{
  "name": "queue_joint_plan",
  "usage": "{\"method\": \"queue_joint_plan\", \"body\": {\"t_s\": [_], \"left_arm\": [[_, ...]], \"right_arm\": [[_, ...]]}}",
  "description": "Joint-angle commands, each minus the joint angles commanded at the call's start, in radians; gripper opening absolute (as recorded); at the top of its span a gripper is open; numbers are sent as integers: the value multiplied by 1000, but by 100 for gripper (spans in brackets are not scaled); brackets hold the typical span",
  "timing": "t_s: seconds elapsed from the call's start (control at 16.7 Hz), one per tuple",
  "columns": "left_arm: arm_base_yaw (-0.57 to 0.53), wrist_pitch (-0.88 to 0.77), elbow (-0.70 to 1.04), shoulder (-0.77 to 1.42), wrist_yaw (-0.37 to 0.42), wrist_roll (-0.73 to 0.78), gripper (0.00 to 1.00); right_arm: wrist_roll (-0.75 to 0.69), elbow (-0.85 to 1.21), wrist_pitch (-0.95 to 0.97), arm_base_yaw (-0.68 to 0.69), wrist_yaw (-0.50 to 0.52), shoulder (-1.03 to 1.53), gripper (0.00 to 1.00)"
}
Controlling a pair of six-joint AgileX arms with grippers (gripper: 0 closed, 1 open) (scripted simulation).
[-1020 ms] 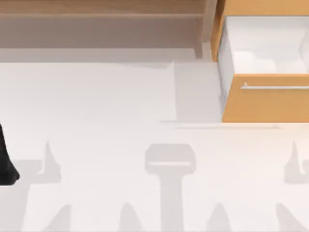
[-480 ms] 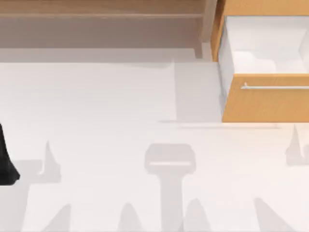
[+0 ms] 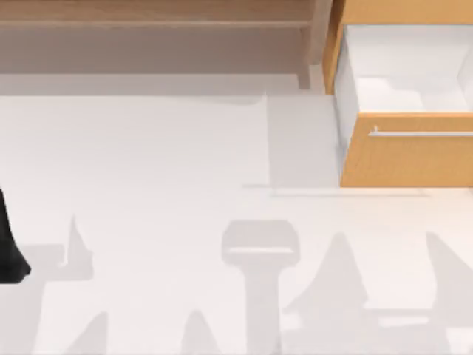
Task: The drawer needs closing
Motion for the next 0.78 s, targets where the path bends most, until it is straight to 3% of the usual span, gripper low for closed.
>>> {"method": "queue_joint_plan", "body": {"t_s": [0.36,0.78], "left_arm": [[0,0,0,0,0,0,100],[0,0,0,0,0,0,100]], "right_arm": [[8,130,199,-145,-141,339,100],[8,140,218,-156,-153,368,100]]}}
